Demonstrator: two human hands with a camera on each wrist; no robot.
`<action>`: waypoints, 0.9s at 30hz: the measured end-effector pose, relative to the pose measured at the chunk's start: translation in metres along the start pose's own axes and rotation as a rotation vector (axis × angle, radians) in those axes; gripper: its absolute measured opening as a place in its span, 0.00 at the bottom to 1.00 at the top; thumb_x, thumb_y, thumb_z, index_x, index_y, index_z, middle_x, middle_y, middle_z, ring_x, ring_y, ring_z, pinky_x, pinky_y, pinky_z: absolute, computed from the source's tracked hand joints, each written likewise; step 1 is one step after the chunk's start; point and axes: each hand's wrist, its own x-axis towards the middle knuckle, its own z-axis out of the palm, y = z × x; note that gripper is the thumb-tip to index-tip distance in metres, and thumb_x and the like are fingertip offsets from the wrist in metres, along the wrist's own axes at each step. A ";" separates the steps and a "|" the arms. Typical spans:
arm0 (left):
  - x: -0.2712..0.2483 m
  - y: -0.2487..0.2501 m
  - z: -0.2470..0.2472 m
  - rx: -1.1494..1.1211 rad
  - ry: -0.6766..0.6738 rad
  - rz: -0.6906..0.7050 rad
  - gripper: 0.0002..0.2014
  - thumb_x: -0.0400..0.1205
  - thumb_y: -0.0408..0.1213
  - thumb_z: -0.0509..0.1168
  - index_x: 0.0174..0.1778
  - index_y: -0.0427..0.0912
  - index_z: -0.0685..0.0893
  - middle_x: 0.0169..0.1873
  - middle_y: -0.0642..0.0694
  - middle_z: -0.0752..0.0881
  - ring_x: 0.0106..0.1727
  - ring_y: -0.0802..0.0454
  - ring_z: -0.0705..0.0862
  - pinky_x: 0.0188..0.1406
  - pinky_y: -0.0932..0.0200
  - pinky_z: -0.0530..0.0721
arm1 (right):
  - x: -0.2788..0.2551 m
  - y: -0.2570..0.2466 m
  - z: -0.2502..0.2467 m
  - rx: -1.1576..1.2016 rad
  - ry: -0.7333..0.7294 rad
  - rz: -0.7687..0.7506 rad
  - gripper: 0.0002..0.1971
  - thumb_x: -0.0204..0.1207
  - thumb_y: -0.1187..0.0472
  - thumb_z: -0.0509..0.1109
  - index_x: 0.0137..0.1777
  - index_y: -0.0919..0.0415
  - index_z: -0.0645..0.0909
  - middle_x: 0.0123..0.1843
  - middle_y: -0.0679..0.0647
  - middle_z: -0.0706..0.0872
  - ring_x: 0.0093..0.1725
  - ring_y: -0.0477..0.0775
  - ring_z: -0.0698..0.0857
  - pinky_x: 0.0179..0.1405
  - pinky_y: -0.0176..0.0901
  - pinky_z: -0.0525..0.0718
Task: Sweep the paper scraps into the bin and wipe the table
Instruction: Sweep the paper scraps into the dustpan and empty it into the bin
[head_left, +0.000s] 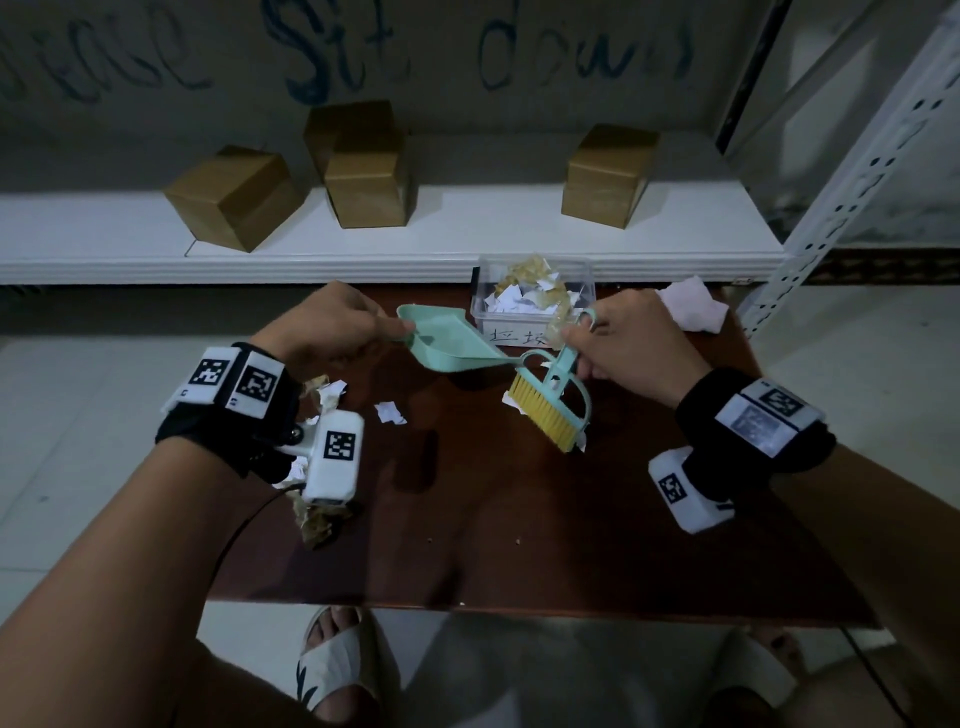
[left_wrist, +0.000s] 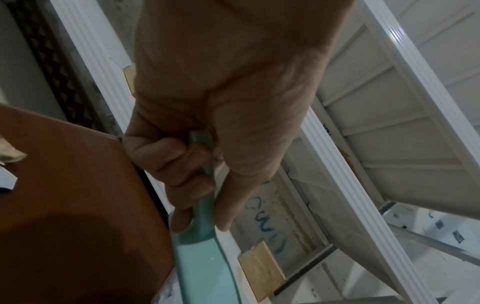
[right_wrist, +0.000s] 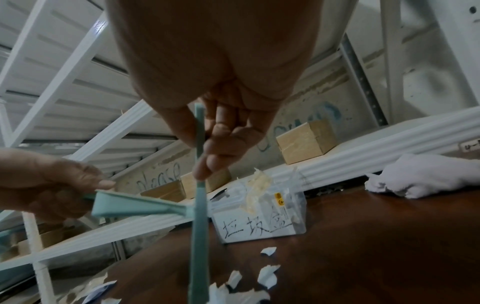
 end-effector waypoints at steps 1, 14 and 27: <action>-0.001 0.000 -0.001 0.007 -0.028 -0.010 0.20 0.79 0.48 0.78 0.23 0.45 0.84 0.22 0.47 0.73 0.21 0.53 0.67 0.22 0.61 0.64 | 0.000 0.002 -0.005 -0.015 0.041 -0.021 0.22 0.84 0.56 0.72 0.29 0.64 0.88 0.24 0.50 0.89 0.26 0.49 0.87 0.41 0.44 0.88; 0.004 -0.008 0.010 0.265 -0.190 -0.143 0.14 0.74 0.42 0.82 0.44 0.33 0.94 0.18 0.49 0.77 0.15 0.55 0.66 0.19 0.66 0.65 | -0.004 0.014 -0.020 -0.434 0.066 0.186 0.19 0.81 0.47 0.65 0.33 0.58 0.80 0.41 0.58 0.83 0.47 0.61 0.79 0.45 0.47 0.72; 0.011 0.002 0.047 0.288 -0.143 -0.087 0.14 0.73 0.47 0.84 0.46 0.40 0.96 0.13 0.55 0.77 0.13 0.59 0.70 0.17 0.70 0.69 | -0.010 -0.003 0.016 -0.235 0.014 0.002 0.25 0.80 0.57 0.69 0.24 0.58 0.62 0.20 0.51 0.67 0.21 0.50 0.66 0.25 0.47 0.65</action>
